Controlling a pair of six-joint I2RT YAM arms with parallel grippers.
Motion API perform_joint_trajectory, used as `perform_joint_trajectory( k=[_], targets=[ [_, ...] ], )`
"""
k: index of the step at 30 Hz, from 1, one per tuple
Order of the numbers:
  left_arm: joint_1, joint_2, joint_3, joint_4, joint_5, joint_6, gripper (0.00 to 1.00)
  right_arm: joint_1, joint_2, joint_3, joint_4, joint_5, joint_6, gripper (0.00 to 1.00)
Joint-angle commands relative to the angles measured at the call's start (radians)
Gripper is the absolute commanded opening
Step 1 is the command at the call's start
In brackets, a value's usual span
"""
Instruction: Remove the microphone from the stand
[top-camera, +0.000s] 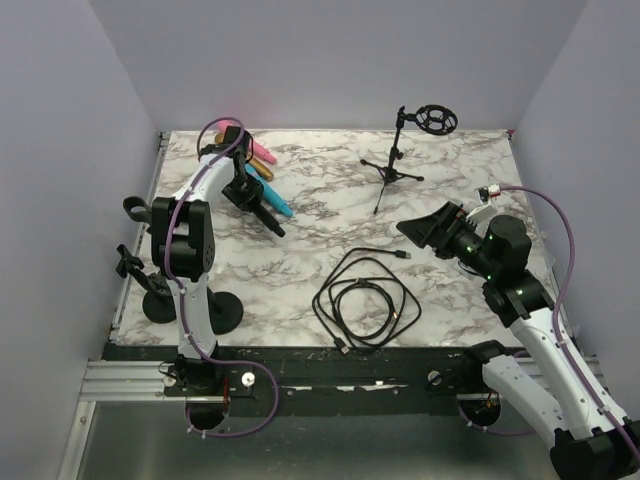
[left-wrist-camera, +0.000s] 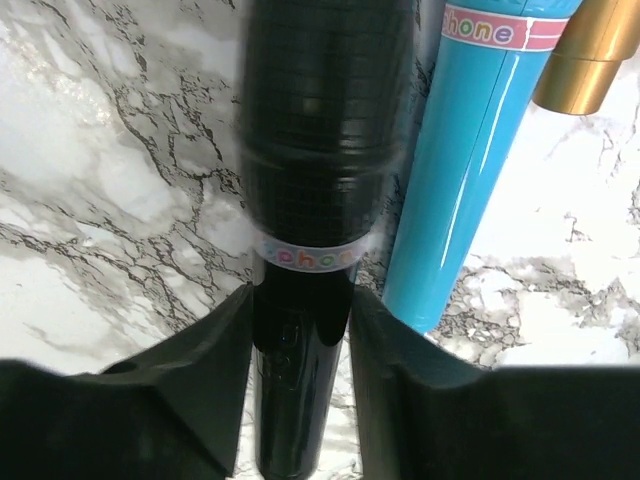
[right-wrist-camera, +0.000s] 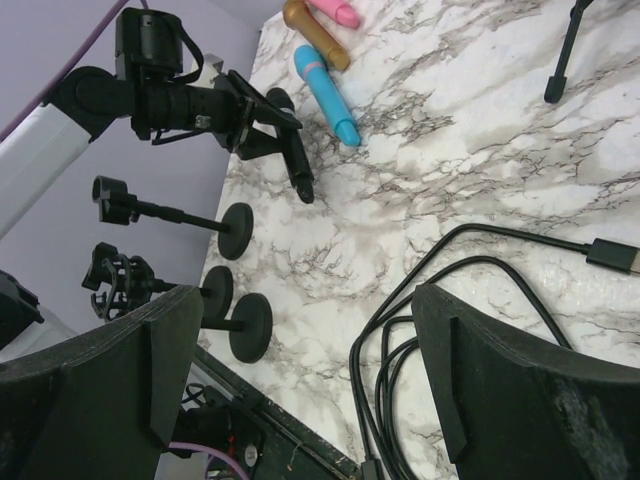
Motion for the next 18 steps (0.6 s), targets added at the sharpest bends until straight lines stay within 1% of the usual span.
perform_joint_trajectory(
  k=[1,4,5,12,15,18],
  targets=[
    [0.017,0.017,0.051,-0.016,0.050,0.018,0.50,0.003,-0.002,0.001,-0.013,0.030,-0.015,0.94],
    [0.022,0.028,0.092,-0.043,0.054,0.032,0.66,0.003,0.008,-0.004,-0.013,0.032,-0.017,0.94],
    [0.024,0.022,0.094,-0.041,0.060,0.035,0.69,0.003,0.013,-0.006,-0.012,0.029,-0.017,0.94],
    [0.026,-0.056,0.115,-0.028,0.072,0.093,0.73,0.003,0.030,-0.016,-0.001,0.039,-0.021,0.94],
    [0.025,-0.125,0.087,-0.003,0.078,0.119,0.75,0.002,0.041,-0.021,0.002,0.045,-0.025,0.94],
    [0.017,-0.204,0.049,0.021,0.122,0.148,0.75,0.003,0.057,-0.020,0.004,0.050,-0.033,0.94]
  ],
)
